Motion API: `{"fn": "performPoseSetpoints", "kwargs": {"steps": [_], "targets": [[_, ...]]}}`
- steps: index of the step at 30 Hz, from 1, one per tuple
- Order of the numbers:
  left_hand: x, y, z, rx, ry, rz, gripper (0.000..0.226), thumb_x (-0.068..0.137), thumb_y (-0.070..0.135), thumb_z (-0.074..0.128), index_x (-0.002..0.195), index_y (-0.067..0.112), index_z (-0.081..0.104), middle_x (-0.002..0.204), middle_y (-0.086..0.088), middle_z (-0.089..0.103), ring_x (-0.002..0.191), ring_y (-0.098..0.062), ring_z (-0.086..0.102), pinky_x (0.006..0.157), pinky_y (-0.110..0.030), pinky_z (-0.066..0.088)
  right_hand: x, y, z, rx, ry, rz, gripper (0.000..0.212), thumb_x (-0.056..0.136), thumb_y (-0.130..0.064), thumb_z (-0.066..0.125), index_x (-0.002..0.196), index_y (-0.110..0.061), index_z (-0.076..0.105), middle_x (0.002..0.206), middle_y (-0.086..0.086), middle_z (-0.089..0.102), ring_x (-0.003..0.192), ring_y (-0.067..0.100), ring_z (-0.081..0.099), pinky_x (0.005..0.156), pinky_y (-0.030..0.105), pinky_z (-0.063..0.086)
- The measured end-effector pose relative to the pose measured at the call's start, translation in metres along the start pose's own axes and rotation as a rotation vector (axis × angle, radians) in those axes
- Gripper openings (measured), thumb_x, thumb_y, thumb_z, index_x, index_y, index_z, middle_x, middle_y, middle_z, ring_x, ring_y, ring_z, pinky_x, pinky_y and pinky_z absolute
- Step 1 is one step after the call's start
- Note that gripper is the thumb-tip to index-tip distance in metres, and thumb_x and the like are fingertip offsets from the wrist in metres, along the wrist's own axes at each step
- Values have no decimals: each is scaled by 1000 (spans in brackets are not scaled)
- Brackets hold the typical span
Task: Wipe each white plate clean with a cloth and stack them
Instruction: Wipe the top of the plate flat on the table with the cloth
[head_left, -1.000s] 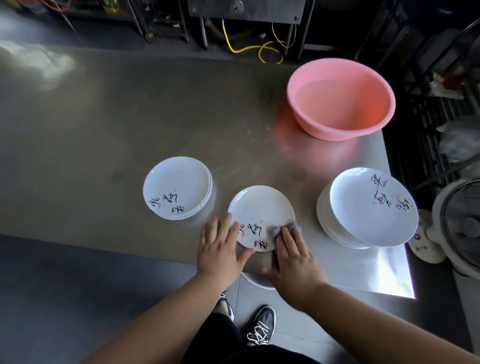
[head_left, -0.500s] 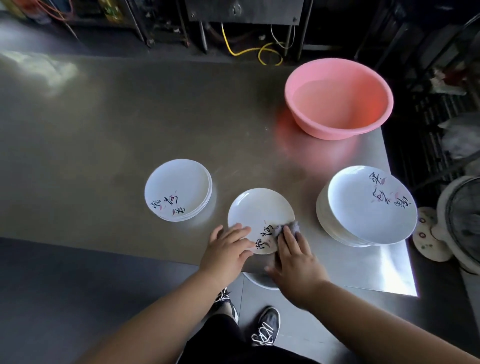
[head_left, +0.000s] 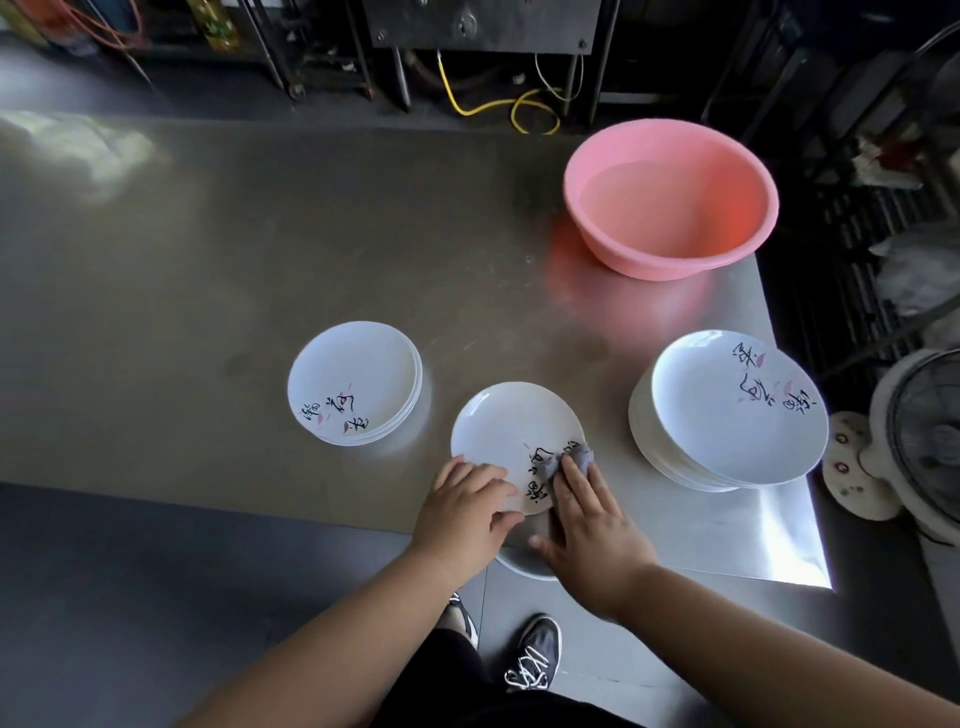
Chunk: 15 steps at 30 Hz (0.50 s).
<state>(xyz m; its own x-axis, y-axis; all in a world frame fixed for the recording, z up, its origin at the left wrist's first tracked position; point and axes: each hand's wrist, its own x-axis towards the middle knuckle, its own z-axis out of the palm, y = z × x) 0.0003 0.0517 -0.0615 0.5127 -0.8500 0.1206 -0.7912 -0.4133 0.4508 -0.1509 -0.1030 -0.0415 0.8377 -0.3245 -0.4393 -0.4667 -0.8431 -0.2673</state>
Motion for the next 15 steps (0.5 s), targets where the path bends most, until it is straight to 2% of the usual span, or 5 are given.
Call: {"fn": "performPoseSetpoints", "kwargs": {"steps": [4,7,9,11,15], "targets": [[3,-16,-12,85,-24,-4,43,89,55,64,120,27,75,150,3,58,144,-23,47,128,-48,24,31,24,-30,9,54,-39,90,99,-71,33,168,-18,13,176,-4,-5,162,21,-12,132,39,10],[7,-24,-10,138,-54,11,31,92,42,71,122,33,75,147,6,61,139,-22,53,124,-51,31,53,33,-51,34,83,-41,84,102,-63,45,168,-23,12,175,-14,-10,160,12,-17,130,43,19],[10,-24,-6,121,-47,-26,27,87,37,80,114,37,77,139,8,66,129,-22,59,115,-48,39,51,24,-44,52,95,-19,86,101,-63,46,168,-19,13,176,-9,-5,161,18,-14,130,42,16],[12,-22,-2,101,-27,-55,25,84,39,81,108,38,78,134,8,68,123,-20,59,105,-42,38,32,8,-22,46,100,10,90,100,-65,42,168,-14,12,176,2,0,162,27,-7,131,44,14],[6,-18,-2,95,-5,-31,26,86,48,65,106,38,78,132,9,69,121,-17,56,96,-39,36,-6,-9,10,-30,78,-11,104,92,-80,11,168,-9,8,176,9,3,162,33,-2,132,44,11]]}}
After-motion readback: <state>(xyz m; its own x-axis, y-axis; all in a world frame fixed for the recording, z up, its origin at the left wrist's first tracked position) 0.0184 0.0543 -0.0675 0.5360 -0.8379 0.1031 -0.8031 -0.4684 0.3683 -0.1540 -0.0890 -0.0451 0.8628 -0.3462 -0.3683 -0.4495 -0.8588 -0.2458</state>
